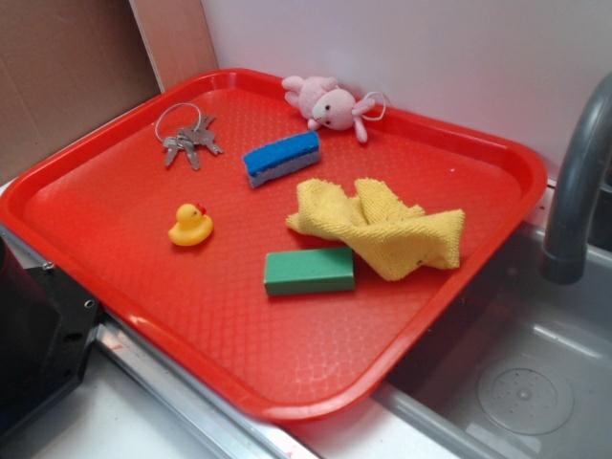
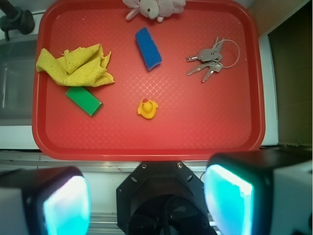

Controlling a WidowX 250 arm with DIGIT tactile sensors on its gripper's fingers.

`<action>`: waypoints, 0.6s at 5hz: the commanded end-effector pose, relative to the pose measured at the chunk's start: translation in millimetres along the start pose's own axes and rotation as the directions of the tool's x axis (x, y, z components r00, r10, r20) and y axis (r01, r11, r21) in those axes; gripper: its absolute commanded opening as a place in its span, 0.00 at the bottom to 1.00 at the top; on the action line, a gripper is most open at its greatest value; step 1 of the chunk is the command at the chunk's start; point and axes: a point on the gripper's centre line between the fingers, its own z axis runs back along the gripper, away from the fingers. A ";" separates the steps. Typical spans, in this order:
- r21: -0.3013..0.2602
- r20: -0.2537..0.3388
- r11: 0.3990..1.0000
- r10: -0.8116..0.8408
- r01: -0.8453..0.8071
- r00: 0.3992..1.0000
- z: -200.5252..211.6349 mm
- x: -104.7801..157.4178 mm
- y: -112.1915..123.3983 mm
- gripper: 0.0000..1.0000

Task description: Grab the yellow cloth.

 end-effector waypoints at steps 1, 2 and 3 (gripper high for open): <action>0.000 0.000 1.000 0.000 0.000 1.000 0.0 0.0 0.0 1.00; -0.001 0.012 0.995 -0.104 0.104 0.994 -3.1 12.2 -1.5 1.00; 0.013 0.035 0.986 -0.169 0.168 0.985 -6.9 19.9 -3.0 1.00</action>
